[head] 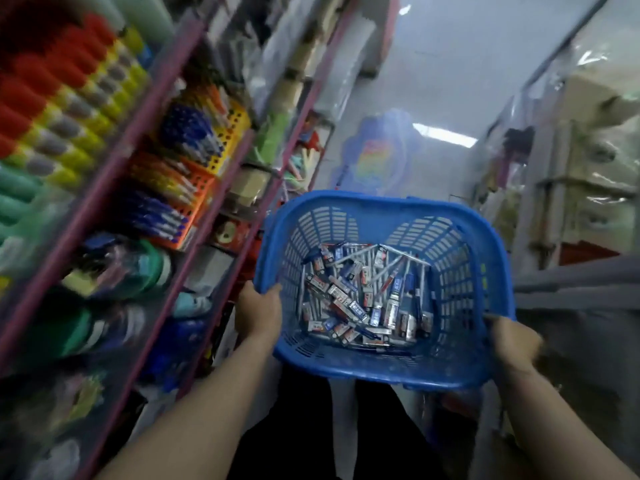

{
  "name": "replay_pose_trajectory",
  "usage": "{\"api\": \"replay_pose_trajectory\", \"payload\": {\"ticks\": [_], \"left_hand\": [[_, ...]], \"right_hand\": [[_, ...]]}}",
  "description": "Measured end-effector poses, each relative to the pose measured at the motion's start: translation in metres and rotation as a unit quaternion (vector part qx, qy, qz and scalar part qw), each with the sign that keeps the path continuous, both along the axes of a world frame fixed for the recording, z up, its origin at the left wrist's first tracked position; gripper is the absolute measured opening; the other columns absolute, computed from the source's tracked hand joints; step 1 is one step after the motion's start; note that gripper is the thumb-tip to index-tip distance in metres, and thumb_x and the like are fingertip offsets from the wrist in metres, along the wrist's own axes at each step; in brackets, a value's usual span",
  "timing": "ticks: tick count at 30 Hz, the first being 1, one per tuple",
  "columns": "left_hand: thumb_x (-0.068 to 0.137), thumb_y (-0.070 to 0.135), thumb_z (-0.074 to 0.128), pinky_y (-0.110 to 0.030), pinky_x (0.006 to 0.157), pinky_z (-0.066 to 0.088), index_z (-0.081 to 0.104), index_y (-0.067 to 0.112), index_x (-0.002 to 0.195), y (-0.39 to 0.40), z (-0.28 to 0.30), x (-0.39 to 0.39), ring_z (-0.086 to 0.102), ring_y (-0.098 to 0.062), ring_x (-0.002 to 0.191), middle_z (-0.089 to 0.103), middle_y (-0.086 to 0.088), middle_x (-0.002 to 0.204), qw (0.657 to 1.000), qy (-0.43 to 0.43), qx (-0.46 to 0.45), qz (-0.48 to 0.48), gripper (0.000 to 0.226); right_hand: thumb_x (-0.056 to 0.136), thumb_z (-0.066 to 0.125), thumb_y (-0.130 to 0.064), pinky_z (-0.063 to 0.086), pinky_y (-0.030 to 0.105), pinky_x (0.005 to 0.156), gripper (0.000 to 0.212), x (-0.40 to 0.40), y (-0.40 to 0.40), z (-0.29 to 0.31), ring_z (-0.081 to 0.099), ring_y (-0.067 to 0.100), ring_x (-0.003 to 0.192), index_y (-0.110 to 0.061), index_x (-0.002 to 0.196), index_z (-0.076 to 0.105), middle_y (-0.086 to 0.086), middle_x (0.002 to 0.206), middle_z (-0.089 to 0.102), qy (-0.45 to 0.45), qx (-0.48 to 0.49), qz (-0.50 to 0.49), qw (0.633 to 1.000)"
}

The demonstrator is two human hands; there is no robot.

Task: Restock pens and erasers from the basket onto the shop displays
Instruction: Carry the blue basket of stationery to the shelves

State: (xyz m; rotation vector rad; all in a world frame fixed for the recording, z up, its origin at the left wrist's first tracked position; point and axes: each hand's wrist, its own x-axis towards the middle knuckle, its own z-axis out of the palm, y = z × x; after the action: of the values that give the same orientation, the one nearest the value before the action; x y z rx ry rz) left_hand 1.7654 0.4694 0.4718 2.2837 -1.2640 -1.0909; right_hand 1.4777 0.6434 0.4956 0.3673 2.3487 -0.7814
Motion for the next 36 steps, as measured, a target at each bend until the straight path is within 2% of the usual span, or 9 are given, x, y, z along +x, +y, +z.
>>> {"api": "replay_pose_trajectory", "payload": {"ticks": [3,7,11,14,18,20,25,30,36], "left_hand": [[0.081,0.027,0.067,-0.035,0.068,0.049,0.060,0.017,0.090,-0.032,-0.033,-0.032,0.060,-0.027,0.073,0.063,-0.002,0.080,0.998,0.005,-0.010,-0.057,0.015],[0.082,0.025,0.068,-0.028,0.064,0.041,0.064,0.013,0.101,-0.057,-0.116,-0.060,0.059,-0.025,0.071,0.068,-0.006,0.089,0.996,-0.007,-0.022,-0.091,0.022],[0.082,0.019,0.070,-0.029,0.072,0.041,0.064,0.002,0.105,-0.079,-0.236,-0.075,0.059,-0.026,0.085,0.066,-0.012,0.103,0.993,0.004,-0.036,-0.116,0.030],[0.083,0.022,0.070,-0.030,0.067,0.039,0.064,0.001,0.100,-0.101,-0.330,-0.085,0.056,-0.025,0.080,0.066,-0.015,0.095,0.989,-0.007,-0.034,-0.141,0.028],[0.084,0.026,0.068,-0.016,0.042,0.031,0.060,0.010,0.080,-0.130,-0.432,-0.096,0.051,-0.016,0.060,0.057,0.002,0.067,0.988,-0.001,-0.036,-0.152,0.018],[0.084,0.030,0.068,-0.021,0.045,0.033,0.061,0.012,0.078,-0.144,-0.470,-0.098,0.048,-0.011,0.055,0.052,0.007,0.062,0.983,-0.012,-0.049,-0.179,0.021],[0.081,0.038,0.070,-0.035,0.068,0.049,0.066,0.008,0.090,-0.166,-0.530,-0.089,0.064,-0.030,0.079,0.067,-0.009,0.083,0.974,0.000,-0.072,-0.215,0.031],[0.083,0.040,0.068,-0.048,0.082,0.053,0.066,0.013,0.096,-0.167,-0.554,-0.079,0.065,-0.032,0.089,0.070,-0.010,0.094,0.961,0.008,-0.103,-0.255,0.030],[0.088,0.049,0.056,-0.035,0.076,0.047,0.057,0.006,0.106,-0.162,-0.537,-0.079,0.061,-0.029,0.090,0.065,-0.018,0.109,0.924,-0.075,-0.014,-0.374,0.047]], "right_hand": [[0.083,0.066,-0.012,0.045,0.042,0.072,0.033,-0.007,-0.002,-0.035,0.061,0.038,0.096,0.010,0.107,0.064,0.027,0.105,0.064,0.026,-0.004,-0.077,0.997],[0.086,0.063,-0.013,0.040,0.025,0.056,0.032,-0.024,-0.011,-0.127,0.061,0.037,0.096,0.011,0.107,0.064,0.029,0.105,0.063,0.047,0.010,-0.067,0.997],[0.087,0.061,-0.014,0.038,0.033,0.067,0.030,-0.038,-0.021,-0.249,0.061,0.035,0.094,0.009,0.105,0.065,0.028,0.106,0.064,0.053,0.015,-0.036,0.998],[0.082,0.067,-0.012,0.045,0.036,0.067,0.027,-0.044,-0.033,-0.342,0.063,0.034,0.087,0.006,0.103,0.068,0.025,0.099,0.068,0.083,0.001,0.005,0.997],[0.082,0.067,-0.009,0.040,0.022,0.044,0.017,-0.058,-0.048,-0.451,0.052,0.015,0.054,-0.002,0.097,0.068,0.012,0.080,0.068,0.127,-0.036,0.114,0.985],[0.082,0.066,-0.015,0.044,0.025,0.051,0.015,-0.066,-0.055,-0.490,0.057,0.021,0.060,-0.009,0.096,0.067,0.010,0.078,0.066,0.139,-0.028,0.153,0.978],[0.079,0.066,-0.017,0.054,0.047,0.071,0.019,-0.071,-0.067,-0.542,0.062,0.031,0.078,-0.022,0.095,0.056,0.007,0.084,0.065,0.186,-0.050,0.185,0.964],[0.078,0.066,-0.015,0.046,0.031,0.053,0.032,-0.071,-0.060,-0.558,0.058,0.014,0.065,-0.035,0.091,0.044,-0.014,0.074,0.055,0.200,-0.068,0.222,0.952],[0.080,0.062,-0.013,0.041,0.028,0.053,0.024,-0.069,-0.040,-0.550,0.055,0.017,0.066,-0.021,0.099,0.050,0.003,0.084,0.061,0.143,-0.026,0.248,0.958]]}}
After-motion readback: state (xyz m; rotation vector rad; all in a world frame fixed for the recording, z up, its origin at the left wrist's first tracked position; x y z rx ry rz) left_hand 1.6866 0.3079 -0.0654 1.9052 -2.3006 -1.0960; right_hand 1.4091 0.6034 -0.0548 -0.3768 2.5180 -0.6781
